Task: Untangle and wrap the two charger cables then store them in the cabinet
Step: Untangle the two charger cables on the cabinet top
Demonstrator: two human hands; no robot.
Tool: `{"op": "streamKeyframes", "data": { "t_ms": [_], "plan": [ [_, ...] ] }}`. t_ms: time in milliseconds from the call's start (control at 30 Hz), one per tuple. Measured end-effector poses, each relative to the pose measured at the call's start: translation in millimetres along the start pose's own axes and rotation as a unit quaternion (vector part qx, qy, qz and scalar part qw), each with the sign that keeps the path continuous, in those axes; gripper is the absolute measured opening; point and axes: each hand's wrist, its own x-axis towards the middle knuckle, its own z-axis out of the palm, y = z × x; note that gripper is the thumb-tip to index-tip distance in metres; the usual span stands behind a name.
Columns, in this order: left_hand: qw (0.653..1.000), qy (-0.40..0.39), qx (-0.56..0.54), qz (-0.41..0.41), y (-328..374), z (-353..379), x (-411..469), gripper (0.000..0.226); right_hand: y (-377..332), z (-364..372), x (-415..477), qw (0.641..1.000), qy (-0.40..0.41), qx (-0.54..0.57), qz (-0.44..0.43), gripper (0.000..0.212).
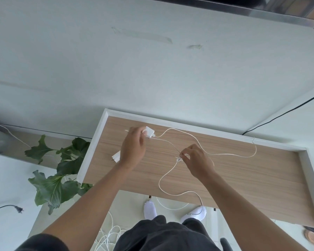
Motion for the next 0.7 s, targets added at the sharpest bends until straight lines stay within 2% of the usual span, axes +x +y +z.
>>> {"op": "streamKeyframes", "data": {
  "t_ms": [100,167,233,300,400,433,600,700],
  "plan": [
    [0.984,-0.12,0.012,0.134,26,15,-12,0.032,-11,-3,-1,0.999,0.016,0.009,-0.03,0.013],
    [0.967,-0.19,0.05,0.164,36,28,-16,0.033,-17,-6,-1,0.998,0.027,0.011,-0.054,0.014],
    [0.966,-0.197,0.049,0.162,40,38,-16,0.022,-20,-10,-1,0.997,0.03,0.01,-0.073,0.016],
    [0.977,-0.172,0.011,0.128,43,42,-14,0.009,-18,-13,-1,0.995,0.031,0.016,-0.089,0.02],
    [0.991,-0.117,-0.007,0.059,45,41,-7,0.017,-8,-20,-4,0.993,0.049,0.042,-0.096,0.048],
    [0.994,-0.105,-0.002,0.038,44,40,-4,0.018,-6,-22,-4,0.992,0.065,0.054,-0.096,0.05],
    [0.996,-0.05,0.013,-0.074,30,33,9,0.021,12,-27,-4,0.98,0.14,0.119,-0.077,0.015],
    [0.99,-0.025,0.025,-0.135,14,27,14,0.017,23,-37,-6,0.973,0.152,0.173,0.007,0.012]
  ]
}}
